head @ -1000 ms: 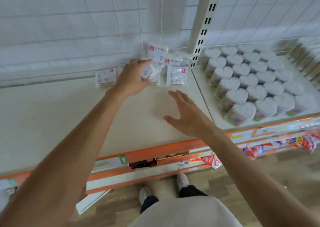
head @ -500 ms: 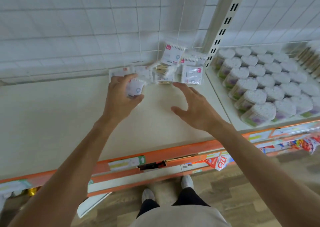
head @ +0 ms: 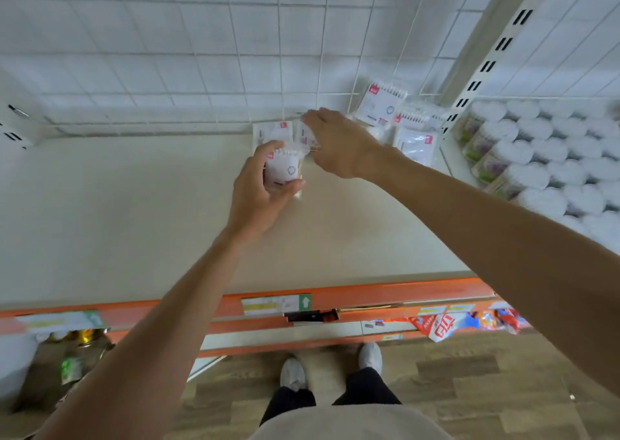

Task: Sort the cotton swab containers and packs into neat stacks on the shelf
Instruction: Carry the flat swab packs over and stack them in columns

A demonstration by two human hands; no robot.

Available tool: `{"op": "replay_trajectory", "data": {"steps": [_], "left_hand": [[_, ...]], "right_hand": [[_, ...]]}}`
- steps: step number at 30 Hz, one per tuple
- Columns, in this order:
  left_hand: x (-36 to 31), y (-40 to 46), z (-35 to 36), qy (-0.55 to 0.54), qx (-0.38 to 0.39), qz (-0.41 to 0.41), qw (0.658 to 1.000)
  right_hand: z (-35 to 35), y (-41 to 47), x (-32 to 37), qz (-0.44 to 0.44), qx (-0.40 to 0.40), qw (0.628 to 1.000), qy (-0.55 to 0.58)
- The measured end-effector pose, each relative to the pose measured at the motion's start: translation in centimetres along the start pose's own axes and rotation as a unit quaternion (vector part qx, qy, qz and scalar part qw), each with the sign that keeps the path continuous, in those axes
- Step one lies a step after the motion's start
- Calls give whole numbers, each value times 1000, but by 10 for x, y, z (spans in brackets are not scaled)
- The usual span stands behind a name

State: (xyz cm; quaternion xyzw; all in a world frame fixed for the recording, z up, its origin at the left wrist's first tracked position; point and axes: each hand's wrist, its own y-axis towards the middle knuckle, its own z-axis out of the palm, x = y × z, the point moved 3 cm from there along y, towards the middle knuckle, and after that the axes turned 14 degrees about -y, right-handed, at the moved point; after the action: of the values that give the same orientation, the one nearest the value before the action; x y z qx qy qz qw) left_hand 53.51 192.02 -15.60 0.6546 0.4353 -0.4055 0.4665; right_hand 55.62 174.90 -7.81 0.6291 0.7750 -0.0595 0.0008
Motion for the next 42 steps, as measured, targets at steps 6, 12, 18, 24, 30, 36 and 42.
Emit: {"op": "replay_trajectory", "data": {"steps": [6,12,18,24,30,36,42], "left_hand": [[-4,-10,-25,17,-83,-11,996],[2,-20,-79,91,-124,-11,988],[7,-31,-82,145,-108,-6,983],[5,-32,-82,137,-99,15,986],[-6,-45,-76,127,29,46,990],[-24,-75,-66,102,143,31,984],[-36,-88,-52,127,81,35,988]], "right_hand": [[19,19,20,-29,36,999,-9],[21,40,42,-55,42,998,7],[40,29,72,-48,-24,997,46],[42,-37,78,-110,-76,979,151],[31,-87,54,-36,-26,959,278],[30,-134,43,61,-79,940,326],[46,-150,43,197,9,955,223]]}}
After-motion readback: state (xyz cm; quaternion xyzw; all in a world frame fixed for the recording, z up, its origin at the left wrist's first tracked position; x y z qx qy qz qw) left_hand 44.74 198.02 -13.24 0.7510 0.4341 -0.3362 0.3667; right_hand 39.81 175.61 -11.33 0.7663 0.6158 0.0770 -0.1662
